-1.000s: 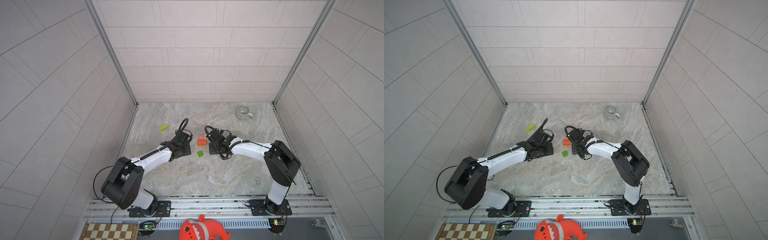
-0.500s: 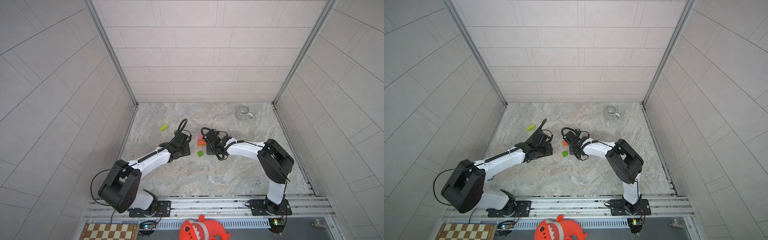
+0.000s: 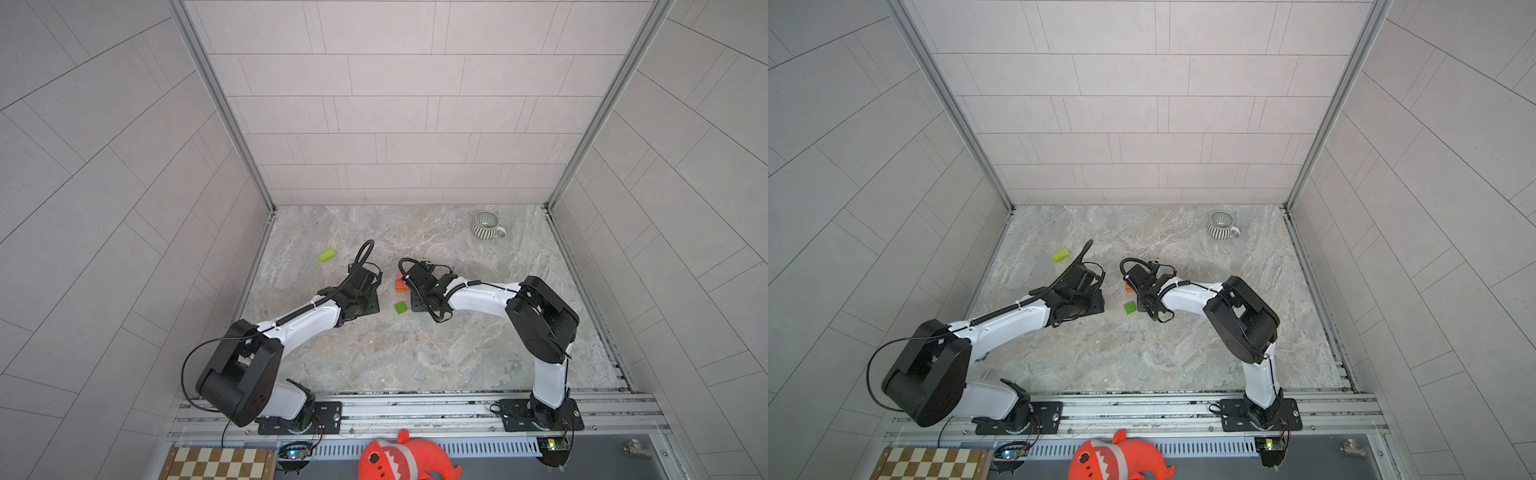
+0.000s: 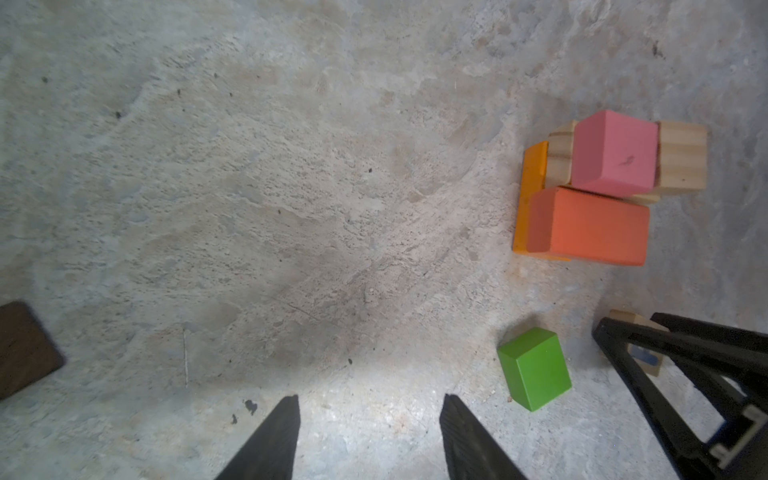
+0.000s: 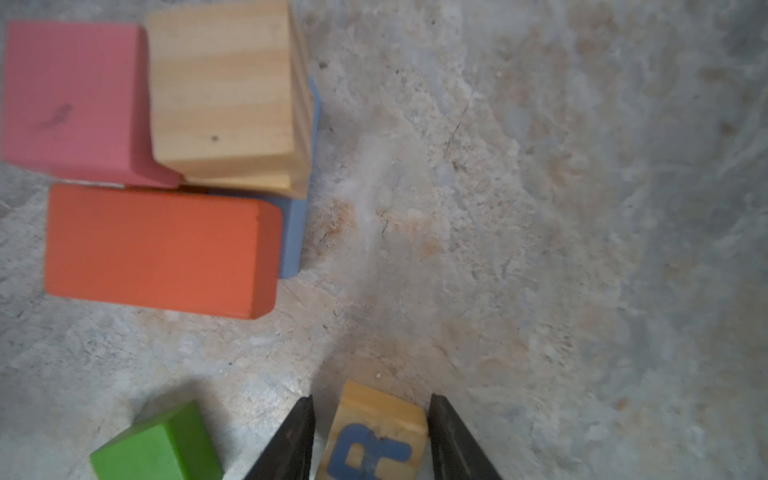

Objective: Build the wood block tower
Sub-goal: 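Grasp the wooden R-lettered cube with right gripper and lift it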

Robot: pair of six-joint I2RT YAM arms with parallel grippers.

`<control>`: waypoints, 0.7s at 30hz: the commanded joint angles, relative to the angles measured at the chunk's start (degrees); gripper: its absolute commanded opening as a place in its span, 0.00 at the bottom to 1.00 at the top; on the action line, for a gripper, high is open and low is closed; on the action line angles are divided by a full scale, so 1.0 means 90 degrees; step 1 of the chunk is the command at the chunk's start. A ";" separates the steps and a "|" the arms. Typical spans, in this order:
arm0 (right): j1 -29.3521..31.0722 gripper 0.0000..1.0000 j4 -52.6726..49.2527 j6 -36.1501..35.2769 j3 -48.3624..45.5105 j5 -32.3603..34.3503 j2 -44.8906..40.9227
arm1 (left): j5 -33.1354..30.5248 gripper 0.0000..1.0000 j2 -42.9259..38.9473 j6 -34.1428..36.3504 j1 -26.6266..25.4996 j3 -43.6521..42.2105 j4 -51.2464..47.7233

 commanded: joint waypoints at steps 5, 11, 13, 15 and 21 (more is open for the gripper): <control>0.0080 0.23 -0.0155 0.0018 0.0153 0.0087 -0.0022 | -0.0114 0.60 -0.0216 -0.0006 0.0086 -0.0057 -0.0066; 0.0164 0.19 -0.0510 -0.0136 0.0609 0.0024 -0.0088 | 0.0192 0.60 -0.0243 -0.0043 0.0352 -0.0094 0.0000; 0.0205 0.19 -0.0636 -0.0181 0.0801 0.0025 -0.0100 | 0.0295 0.60 -0.0250 -0.0074 0.0452 -0.0106 0.0036; 0.0227 0.19 -0.0751 -0.0211 0.1043 0.0029 -0.0067 | 0.0304 0.60 -0.0251 -0.0052 0.0485 -0.0082 0.0035; 0.0228 0.20 -0.0885 -0.0184 0.1655 0.0000 0.0249 | 0.0292 0.60 -0.0232 -0.0063 0.0484 -0.0057 0.0075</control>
